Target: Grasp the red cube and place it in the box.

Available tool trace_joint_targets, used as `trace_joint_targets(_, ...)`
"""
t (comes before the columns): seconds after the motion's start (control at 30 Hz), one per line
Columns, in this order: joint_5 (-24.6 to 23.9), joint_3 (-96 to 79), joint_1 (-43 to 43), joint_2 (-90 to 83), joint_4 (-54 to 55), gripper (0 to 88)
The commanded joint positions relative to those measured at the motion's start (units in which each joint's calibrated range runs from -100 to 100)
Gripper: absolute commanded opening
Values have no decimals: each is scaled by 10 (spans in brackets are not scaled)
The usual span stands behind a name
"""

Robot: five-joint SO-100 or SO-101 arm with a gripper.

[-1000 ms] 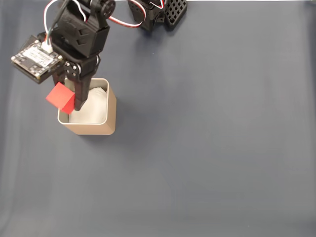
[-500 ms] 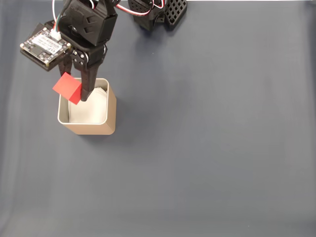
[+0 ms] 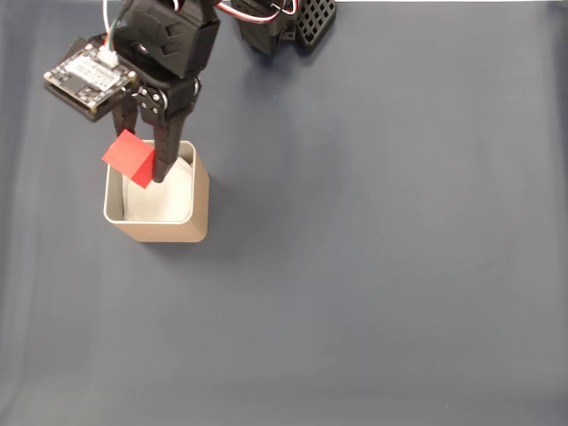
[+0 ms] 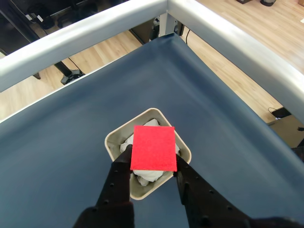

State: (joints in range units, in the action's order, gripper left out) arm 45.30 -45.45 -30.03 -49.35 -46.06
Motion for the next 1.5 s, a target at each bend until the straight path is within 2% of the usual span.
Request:
trace_joint_targets(0.0, -6, 2, 9, -26, 6, 27)
trace_joint_targets(0.77, -9, -25, 10, -33, 40, 38)
trace_joint_targets(1.13, -23, -25, 7, -31, 59, 226)
trace_joint_targets(1.47, -25, -25, 2, -29, 68, 286)
